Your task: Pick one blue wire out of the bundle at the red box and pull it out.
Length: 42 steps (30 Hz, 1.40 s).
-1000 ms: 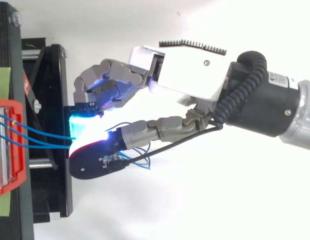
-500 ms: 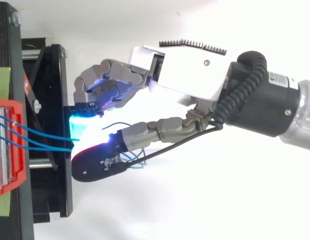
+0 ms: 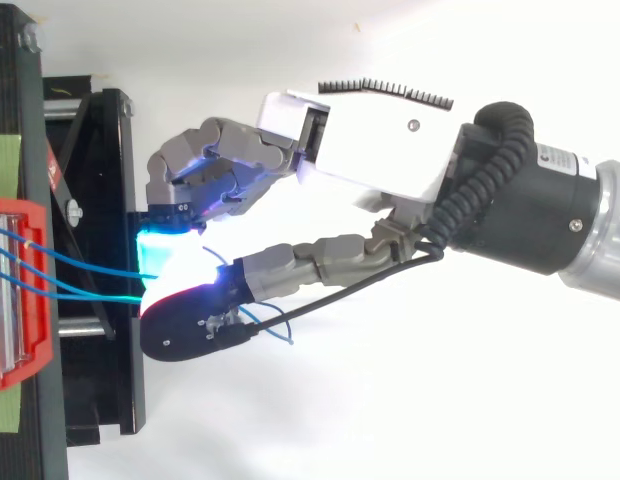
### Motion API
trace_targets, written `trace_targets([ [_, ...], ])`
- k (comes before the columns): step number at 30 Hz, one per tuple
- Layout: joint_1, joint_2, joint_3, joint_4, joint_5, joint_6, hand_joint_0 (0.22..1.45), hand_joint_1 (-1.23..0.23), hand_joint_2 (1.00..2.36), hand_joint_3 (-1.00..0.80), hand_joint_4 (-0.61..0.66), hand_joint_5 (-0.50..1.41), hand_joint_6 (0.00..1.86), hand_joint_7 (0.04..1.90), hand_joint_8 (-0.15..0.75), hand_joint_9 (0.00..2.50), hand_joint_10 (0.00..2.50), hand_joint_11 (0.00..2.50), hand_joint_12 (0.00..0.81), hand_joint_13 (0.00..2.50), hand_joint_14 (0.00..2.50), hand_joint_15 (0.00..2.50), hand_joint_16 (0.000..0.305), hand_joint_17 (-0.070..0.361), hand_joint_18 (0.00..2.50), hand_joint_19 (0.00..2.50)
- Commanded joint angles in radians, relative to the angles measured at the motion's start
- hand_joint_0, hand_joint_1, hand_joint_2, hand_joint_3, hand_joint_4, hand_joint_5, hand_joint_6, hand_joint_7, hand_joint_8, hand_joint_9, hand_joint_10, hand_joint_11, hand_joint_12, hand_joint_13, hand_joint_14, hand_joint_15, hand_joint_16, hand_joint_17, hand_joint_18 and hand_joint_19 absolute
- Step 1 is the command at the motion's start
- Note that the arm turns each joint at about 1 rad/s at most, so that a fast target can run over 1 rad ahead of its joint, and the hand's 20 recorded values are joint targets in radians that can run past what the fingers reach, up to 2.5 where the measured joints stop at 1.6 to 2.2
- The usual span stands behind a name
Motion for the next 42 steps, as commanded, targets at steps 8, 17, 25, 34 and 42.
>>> trace_targets([
  [8,-0.001,0.003,0.0,-0.015,-0.011,0.009,0.62,-0.77,1.02,-0.14,0.1,-0.18,0.86,1.17,0.352,0.85,0.02,0.54,0.43,0.49,0.01,0.16,0.058,0.131,0.65,0.46],
  [17,-0.004,0.035,-0.001,-0.163,-0.054,0.031,0.62,-0.77,1.02,-0.05,0.05,-0.17,0.87,1.17,0.366,0.88,0.01,0.54,0.446,0.51,0.01,0.16,0.062,0.139,0.68,0.44],
  [25,-0.009,0.064,-0.001,-0.253,-0.074,0.041,0.62,-0.77,1.02,-0.05,0.04,-0.17,0.88,1.16,0.37,0.88,0.02,0.55,0.447,0.5,0.0,0.16,0.062,0.139,0.68,0.44],
  [34,-0.022,0.092,-0.007,-0.328,-0.121,0.058,0.62,-0.77,1.02,-0.05,0.05,-0.17,0.88,1.16,0.372,0.88,0.01,0.54,0.447,0.5,0.0,0.16,0.062,0.139,0.67,0.44],
  [42,-0.015,0.204,-0.204,-0.16,-0.044,0.08,0.62,-0.77,1.02,-0.05,0.05,-0.17,0.88,1.16,0.372,0.88,0.01,0.55,0.448,0.5,0.0,0.16,0.062,0.139,0.67,0.43],
])
